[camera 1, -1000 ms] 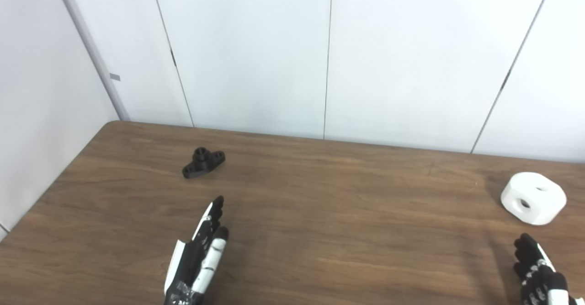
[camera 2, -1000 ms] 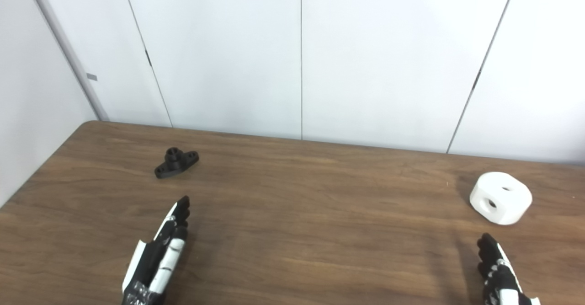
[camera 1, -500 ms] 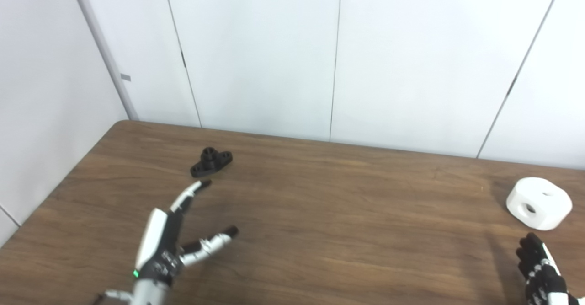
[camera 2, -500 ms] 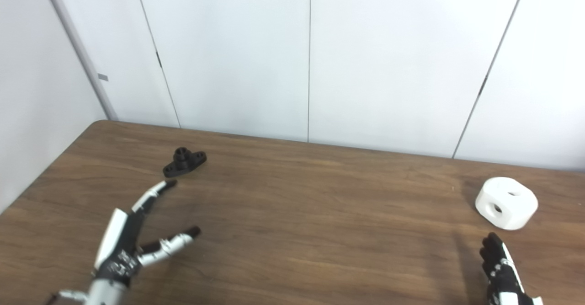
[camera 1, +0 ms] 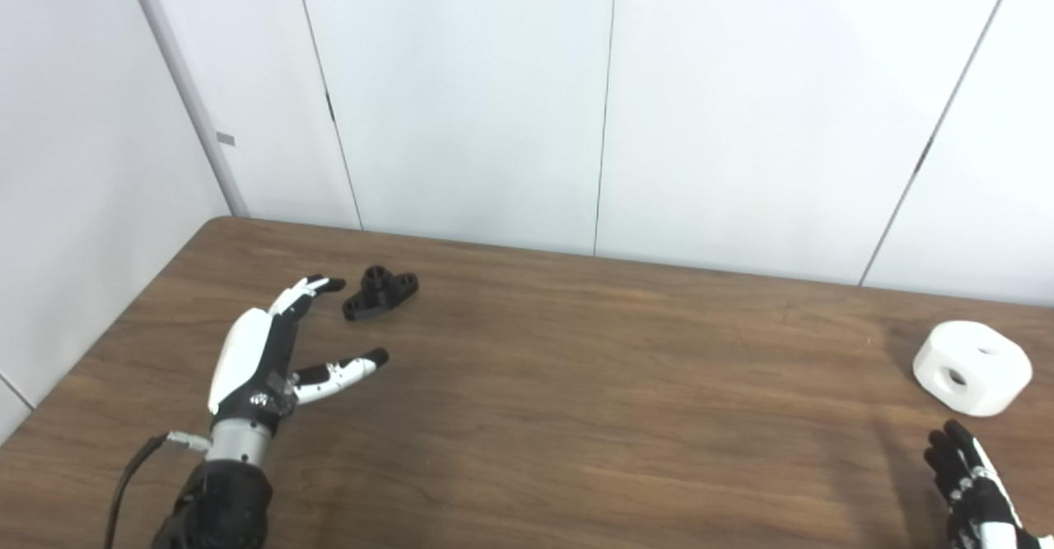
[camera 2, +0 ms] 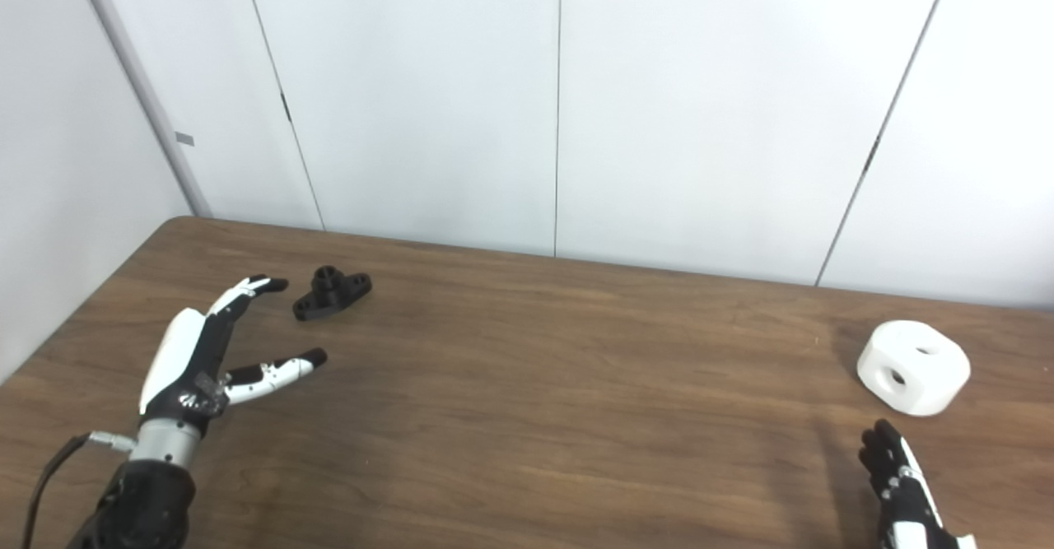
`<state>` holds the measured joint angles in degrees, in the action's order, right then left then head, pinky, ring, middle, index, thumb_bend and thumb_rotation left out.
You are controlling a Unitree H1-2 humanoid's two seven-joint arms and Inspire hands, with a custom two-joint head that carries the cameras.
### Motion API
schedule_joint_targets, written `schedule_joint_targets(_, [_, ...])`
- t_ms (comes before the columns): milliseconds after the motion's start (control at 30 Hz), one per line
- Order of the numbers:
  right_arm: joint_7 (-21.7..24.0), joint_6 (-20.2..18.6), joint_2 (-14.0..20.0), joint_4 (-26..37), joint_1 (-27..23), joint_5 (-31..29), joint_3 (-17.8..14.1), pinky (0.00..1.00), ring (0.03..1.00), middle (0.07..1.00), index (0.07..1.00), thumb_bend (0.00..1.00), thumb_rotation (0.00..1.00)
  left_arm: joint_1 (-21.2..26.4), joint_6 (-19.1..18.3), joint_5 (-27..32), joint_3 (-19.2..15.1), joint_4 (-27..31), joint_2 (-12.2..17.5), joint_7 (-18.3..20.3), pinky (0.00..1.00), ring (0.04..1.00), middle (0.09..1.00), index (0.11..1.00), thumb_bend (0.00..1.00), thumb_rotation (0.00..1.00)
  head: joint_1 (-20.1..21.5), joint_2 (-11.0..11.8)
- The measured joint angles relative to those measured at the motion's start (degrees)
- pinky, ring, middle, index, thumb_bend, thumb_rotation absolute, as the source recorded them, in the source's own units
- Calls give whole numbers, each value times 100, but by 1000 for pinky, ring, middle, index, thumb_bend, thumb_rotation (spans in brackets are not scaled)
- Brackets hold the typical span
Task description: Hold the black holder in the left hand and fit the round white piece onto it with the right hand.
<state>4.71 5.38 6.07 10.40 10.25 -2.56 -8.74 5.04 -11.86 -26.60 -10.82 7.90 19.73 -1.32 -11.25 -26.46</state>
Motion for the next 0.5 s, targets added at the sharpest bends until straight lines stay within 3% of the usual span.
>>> schedule_joint_targets(500, [-74, 76, 0, -9, -21, 88, 70, 1000, 958, 947, 945, 575, 1000, 1109, -115, -225, 334, -1772, 320, -311, 898, 965, 923, 826, 870, 388, 26, -26])
